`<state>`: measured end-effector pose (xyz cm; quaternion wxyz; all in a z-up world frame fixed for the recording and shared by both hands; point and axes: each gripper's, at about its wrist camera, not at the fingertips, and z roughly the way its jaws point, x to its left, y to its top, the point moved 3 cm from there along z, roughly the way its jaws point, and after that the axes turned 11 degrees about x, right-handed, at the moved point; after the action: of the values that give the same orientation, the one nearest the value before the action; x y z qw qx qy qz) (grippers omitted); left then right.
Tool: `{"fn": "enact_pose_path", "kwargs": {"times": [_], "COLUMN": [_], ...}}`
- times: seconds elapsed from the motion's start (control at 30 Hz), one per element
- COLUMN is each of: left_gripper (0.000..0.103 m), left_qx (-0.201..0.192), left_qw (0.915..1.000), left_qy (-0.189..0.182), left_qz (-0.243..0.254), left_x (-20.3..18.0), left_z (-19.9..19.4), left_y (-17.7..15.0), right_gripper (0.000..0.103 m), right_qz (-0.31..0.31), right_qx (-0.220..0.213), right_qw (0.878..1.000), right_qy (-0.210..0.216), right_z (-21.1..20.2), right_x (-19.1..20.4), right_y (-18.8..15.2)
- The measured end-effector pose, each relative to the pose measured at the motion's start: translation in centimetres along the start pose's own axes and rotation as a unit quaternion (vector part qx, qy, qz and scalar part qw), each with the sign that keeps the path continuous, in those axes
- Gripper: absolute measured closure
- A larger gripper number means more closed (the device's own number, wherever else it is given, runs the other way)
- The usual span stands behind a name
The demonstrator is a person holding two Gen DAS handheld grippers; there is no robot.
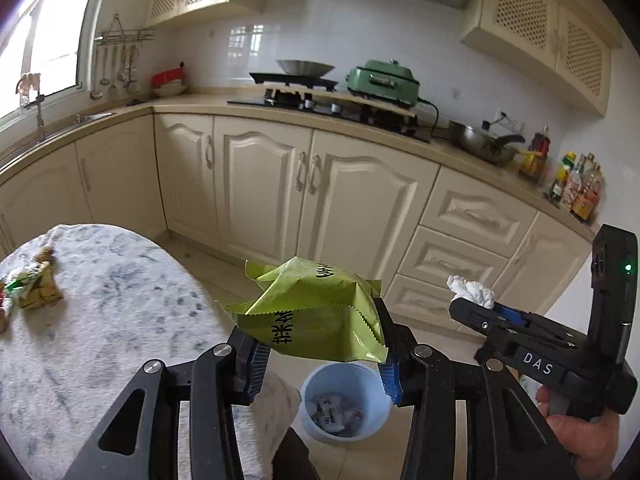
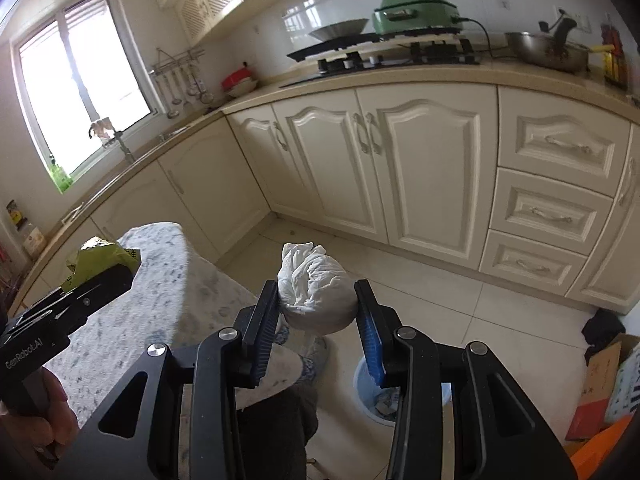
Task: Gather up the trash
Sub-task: 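Carry both bags to the blue bin and open both grippers over it, then return both tools to the table of trash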
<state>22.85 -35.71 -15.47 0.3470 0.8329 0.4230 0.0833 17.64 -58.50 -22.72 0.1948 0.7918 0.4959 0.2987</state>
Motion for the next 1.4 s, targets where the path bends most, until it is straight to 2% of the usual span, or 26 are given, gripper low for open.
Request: {"fn": "enact_pose_path", "kwargs": {"times": [0.3,0.7,0.73,0.8,0.83,0.9,0.97,1.17,1.27,1.4], "left_gripper": [0.061,0.06,0.058,0.044,0.034,0.023,0.013,0.006,0.002,0.002], "left_qx": [0.099,0.18,0.185,0.193,0.193,0.185,0.178,0.156,0.144,0.125], "left_qw": [0.9949,0.9832,0.9824,0.9808,0.9807,0.9823,0.9833,0.9866,0.988,0.9907], "left_qy": [-0.021,-0.014,-0.012,-0.005,-0.001,0.011,0.021,0.037,0.046,0.051], "left_qz": [0.01,0.025,0.023,0.026,0.028,0.029,0.029,0.029,0.029,0.015], "left_x": [-2.8,-5.3,-5.3,-5.6,-5.8,-6.1,-6.5,-7.2,-7.7,-6.4], "left_z": [11.4,23.7,24.5,25.8,26.4,26.9,27.5,26.9,25.9,21.8], "left_y": [4.4,9.0,9.3,9.4,9.6,9.7,10.0,11.1,11.1,9.2], "right_gripper": [0.065,0.062,0.061,0.059,0.053,0.039,0.018,0.002,0.0,0.0], "right_qz": [0.053,0.099,0.106,0.118,0.123,0.135,0.143,0.16,0.166,0.165], "right_qx": [0.048,0.087,0.09,0.098,0.102,0.105,0.103,0.102,0.099,0.093], "right_qw": [0.997,0.991,0.99,0.988,0.987,0.985,0.984,0.981,0.98,0.981], "right_qy": [-0.023,-0.029,-0.028,-0.025,-0.025,-0.023,-0.021,-0.033,-0.037,-0.037], "right_z": [5.2,10.3,10.7,11.6,11.9,12.2,12.3,12.0,11.4,10.5], "right_x": [-6.6,-11.4,-11.8,-12.8,-13.2,-13.9,-14.6,-15.5,-15.4,-14.6], "right_y": [-1.1,-1.3,-1.3,-1.4,-1.5,-1.8,-2.0,-2.7,-2.8,-2.5]}}
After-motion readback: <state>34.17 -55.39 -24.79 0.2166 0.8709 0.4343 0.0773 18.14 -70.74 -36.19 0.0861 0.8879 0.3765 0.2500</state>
